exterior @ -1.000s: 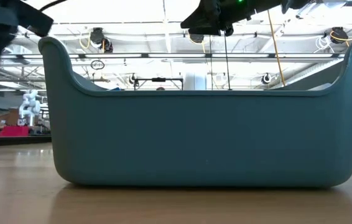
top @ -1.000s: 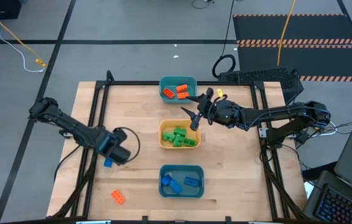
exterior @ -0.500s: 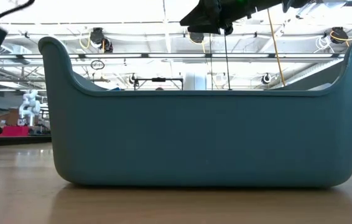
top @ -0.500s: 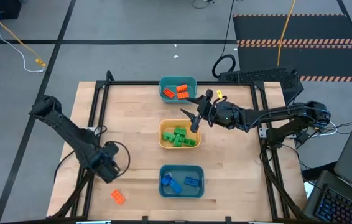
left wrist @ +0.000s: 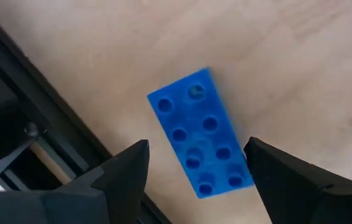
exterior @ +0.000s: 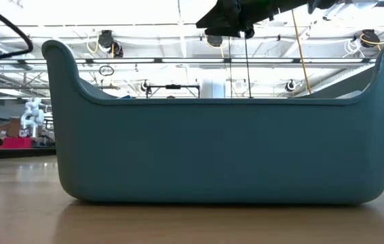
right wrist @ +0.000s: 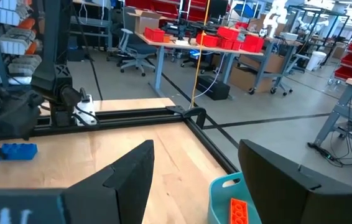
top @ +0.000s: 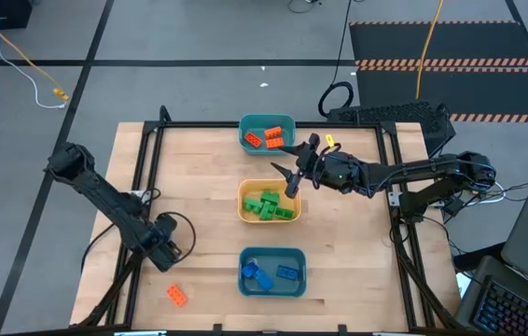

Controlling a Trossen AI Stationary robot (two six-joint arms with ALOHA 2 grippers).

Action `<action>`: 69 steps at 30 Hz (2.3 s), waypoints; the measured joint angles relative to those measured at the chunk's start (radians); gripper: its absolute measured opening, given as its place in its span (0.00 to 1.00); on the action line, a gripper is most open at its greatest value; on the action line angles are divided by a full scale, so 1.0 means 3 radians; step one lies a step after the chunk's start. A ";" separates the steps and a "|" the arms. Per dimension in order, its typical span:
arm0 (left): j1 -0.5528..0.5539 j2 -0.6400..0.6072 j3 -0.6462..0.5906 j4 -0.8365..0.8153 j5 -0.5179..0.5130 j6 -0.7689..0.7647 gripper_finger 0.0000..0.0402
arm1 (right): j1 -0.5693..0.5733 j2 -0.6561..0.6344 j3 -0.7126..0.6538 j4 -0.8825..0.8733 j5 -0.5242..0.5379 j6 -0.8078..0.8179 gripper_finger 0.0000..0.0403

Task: Sort & place blocks by color
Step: Put the blue game piece into the blue bin

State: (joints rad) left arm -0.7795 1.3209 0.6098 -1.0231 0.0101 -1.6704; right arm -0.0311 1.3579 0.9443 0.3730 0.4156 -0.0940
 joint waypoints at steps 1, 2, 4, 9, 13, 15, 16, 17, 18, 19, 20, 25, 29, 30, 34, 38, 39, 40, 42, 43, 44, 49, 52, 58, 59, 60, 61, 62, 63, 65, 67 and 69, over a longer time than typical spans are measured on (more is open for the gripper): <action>0.0000 0.0000 -0.0025 0.0036 0.0000 -0.0001 0.67 | 0.0000 0.0000 0.0000 0.0013 0.0000 0.0000 0.57; 0.0000 0.0000 -0.0049 0.0106 -0.0004 0.0002 0.67 | 0.0000 0.0000 0.0000 0.0024 0.0000 -0.0001 0.57; 0.0000 0.0000 -0.0097 0.0290 -0.0036 0.0041 0.67 | 0.0000 0.0000 0.0000 0.0040 0.0000 -0.0004 0.57; -0.0002 -0.0008 -0.0155 0.0479 -0.0112 0.0154 0.63 | 0.0000 0.0000 0.0000 0.0042 0.0001 -0.0012 0.57; -0.0001 -0.0006 -0.0155 0.0517 -0.0123 0.0275 0.50 | 0.0000 0.0000 0.0000 0.0066 0.0001 -0.0013 0.57; 0.0001 -0.0006 -0.0153 0.0525 -0.0131 0.0356 0.42 | 0.0000 0.0000 0.0000 0.0066 0.0001 -0.0013 0.57; 0.0012 -0.0007 -0.0151 0.0525 -0.0133 0.0408 0.38 | 0.0000 0.0000 0.0000 0.0066 0.0001 -0.0014 0.57; 0.0030 -0.0011 -0.0150 0.0524 -0.0122 0.0472 0.35 | 0.0000 0.0000 0.0000 0.0066 0.0001 -0.0014 0.57; 0.0049 -0.0022 -0.0151 0.0523 -0.0114 0.0538 0.34 | -0.0002 0.0000 0.0000 0.0067 0.0001 -0.0014 0.57; 0.0071 -0.0036 -0.0153 0.0522 -0.0108 0.0583 0.34 | -0.0005 0.0000 0.0000 0.0067 0.0001 -0.0014 0.57; 0.0107 -0.0051 -0.0153 0.0515 -0.0102 0.0653 0.34 | -0.0008 0.0000 0.0000 0.0067 0.0002 -0.0014 0.57; 0.0372 -0.0159 -0.0007 0.0503 -0.0248 0.1135 0.34 | -0.0017 0.0000 0.0000 0.0105 0.0003 -0.0014 0.57; 0.0614 -0.0174 0.0275 0.0525 -0.0518 0.1758 0.36 | -0.0017 0.0000 0.0000 0.0143 0.0003 -0.0071 0.57; 0.0660 -0.0174 0.0362 0.0547 -0.0599 0.1927 0.38 | -0.0017 0.0000 0.0000 0.0141 0.0003 -0.0071 0.57; 0.0818 -0.0174 0.0747 0.0659 -0.0990 0.2582 0.40 | -0.0017 0.0000 0.0000 0.0114 0.0003 -0.0077 0.57; 0.0912 -0.0175 0.1007 0.1267 -0.1331 0.3398 0.35 | -0.0017 0.0000 0.0000 0.0114 0.0003 -0.0078 0.57; 0.0934 -0.0174 0.1018 0.1546 -0.1394 0.3603 0.35 | -0.0017 0.0000 0.0000 0.0113 0.0003 -0.0087 0.57; 0.0959 -0.0167 0.1011 0.1826 -0.1430 0.3779 0.35 | -0.0017 -0.0001 0.0000 0.0113 0.0003 -0.0105 0.57; 0.1021 -0.0100 0.0976 0.2332 -0.1436 0.4051 0.35 | -0.0004 -0.0034 -0.0001 0.0091 0.0004 -0.0157 0.57; 0.1049 -0.0042 0.0968 0.2459 -0.1434 0.4133 0.35 | 0.0004 -0.0048 -0.0001 0.0097 0.0007 -0.0171 0.57; 0.1080 0.0018 0.0961 0.2521 -0.1434 0.4189 0.35 | 0.0014 -0.0069 -0.0001 0.0106 0.0008 -0.0176 0.57; 0.1236 0.0333 0.0955 0.2843 -0.1400 0.4289 0.39 | 0.0090 -0.0253 -0.0001 -0.0066 0.0005 -0.0179 0.57; 0.1335 0.0519 0.0955 0.3235 -0.1122 0.4423 0.38 | 0.0119 -0.0355 -0.0001 -0.0171 0.0006 -0.0169 0.57; 0.1438 0.0615 0.0959 0.3735 -0.0799 0.4521 0.35 | 0.0154 -0.0505 -0.0001 -0.0455 0.0005 -0.0055 0.57; 0.1443 0.0615 0.0959 0.3786 -0.0786 0.4521 0.36 | 0.0155 -0.0529 -0.0001 -0.0519 0.0006 -0.0048 0.57; 0.1442 0.0613 0.0959 0.3806 -0.0787 0.4523 0.36 | 0.0155 -0.0537 -0.0001 -0.0546 0.0005 -0.0026 0.57; 0.1442 0.0612 0.0959 0.3812 -0.0787 0.4538 0.37 | 0.0155 -0.0543 -0.0001 -0.0548 0.0006 0.0001 0.57; 0.1434 0.0613 0.0959 0.3831 -0.0787 0.4556 0.38 | 0.0155 -0.0554 -0.0001 -0.0579 0.0006 0.0007 0.57; 0.1419 0.0615 0.0959 0.3850 -0.0789 0.4585 0.38 | 0.0155 -0.0565 -0.0001 -0.0616 0.0006 0.0010 0.57; 0.1389 0.0639 0.0959 0.3890 -0.0790 0.4607 0.38 | 0.0155 -0.0571 -0.0001 -0.0628 0.0006 0.0020 0.57; 0.1351 0.0689 0.0959 0.3937 -0.0784 0.4610 0.37 | 0.0155 -0.0572 -0.0001 -0.0683 0.0006 0.0046 0.57; 0.1323 0.0746 0.0966 0.3956 -0.0785 0.4632 0.36 | 0.0155 -0.0568 -0.0001 -0.0730 0.0005 0.0099 0.57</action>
State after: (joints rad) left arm -0.3826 1.5447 0.8996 0.1637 -0.2253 -0.2807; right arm 0.0154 1.1873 0.9440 0.1539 0.4172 -0.0645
